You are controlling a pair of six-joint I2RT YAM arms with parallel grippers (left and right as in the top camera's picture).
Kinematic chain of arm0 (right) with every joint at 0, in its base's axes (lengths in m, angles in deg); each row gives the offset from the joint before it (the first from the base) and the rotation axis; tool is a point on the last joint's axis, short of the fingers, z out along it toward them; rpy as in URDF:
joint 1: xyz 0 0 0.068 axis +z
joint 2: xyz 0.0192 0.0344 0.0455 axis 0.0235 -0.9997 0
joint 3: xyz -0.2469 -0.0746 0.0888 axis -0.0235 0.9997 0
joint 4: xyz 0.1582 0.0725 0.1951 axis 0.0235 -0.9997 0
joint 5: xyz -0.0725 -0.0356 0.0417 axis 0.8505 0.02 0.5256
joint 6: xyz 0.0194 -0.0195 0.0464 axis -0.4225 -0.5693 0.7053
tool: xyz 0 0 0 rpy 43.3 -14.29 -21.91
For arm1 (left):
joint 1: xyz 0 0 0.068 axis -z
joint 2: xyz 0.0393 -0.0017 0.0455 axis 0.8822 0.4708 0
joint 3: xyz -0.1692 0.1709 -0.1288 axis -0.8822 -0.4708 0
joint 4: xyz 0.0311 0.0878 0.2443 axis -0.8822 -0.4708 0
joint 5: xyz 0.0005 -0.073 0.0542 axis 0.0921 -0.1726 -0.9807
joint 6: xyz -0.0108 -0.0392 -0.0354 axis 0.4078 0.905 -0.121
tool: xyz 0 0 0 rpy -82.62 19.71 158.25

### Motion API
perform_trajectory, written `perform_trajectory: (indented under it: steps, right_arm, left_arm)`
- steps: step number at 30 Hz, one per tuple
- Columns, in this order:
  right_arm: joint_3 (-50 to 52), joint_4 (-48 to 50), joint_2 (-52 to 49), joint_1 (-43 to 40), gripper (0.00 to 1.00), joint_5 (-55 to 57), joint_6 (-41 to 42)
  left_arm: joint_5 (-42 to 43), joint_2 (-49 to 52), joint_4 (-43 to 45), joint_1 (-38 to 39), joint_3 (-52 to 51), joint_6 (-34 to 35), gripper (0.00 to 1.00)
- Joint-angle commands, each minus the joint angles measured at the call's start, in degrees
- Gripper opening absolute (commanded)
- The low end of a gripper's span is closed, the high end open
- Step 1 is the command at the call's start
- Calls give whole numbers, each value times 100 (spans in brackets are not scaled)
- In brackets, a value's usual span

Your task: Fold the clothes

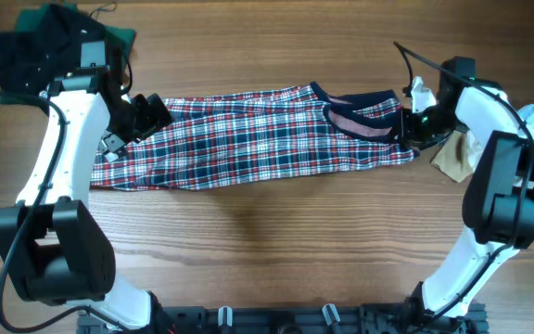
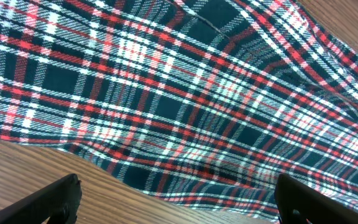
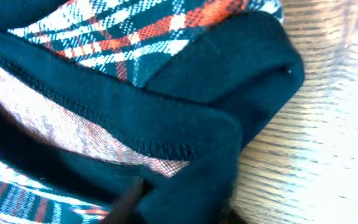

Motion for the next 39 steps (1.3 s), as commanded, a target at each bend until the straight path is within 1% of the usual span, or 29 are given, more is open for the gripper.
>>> perform_trajectory:
  steps: [1,5,7,15,20,26,29,33,36,39]
  right_arm:
    - [28,-57,-140,48,4,-164,2]
    - [28,-85,-140,48,4,-162,52]
    - [17,-74,-138,44,4,-133,258]
    - [-151,-92,-66,33,4,643,946]
    - [-151,-157,205,-87,4,1641,1565]
    - [-166,-293,748,-481,4,1786,1676]
    - [-186,-424,1134,-590,4,2127,1827]
    - [-188,-503,1652,-522,4,2111,1937]
    - [-188,-551,1967,-343,4,1843,1919]
    - [-188,-575,2205,136,4,1637,1825]
  left_arm:
    - [87,-136,-17,26,-7,74,100]
    - [87,-136,-17,26,-7,74,100]
    - [87,-136,-17,26,-7,74,100]
    - [87,-138,-17,26,-7,74,100]
    - [87,-136,-17,26,-7,74,100]
    - [87,-136,-17,26,-7,74,100]
    - [87,-136,-17,26,-7,74,100]
    - [87,-136,-17,26,-7,74,100]
    - [87,-138,-17,26,-7,74,100]
    - [87,-136,-17,26,-7,74,100]
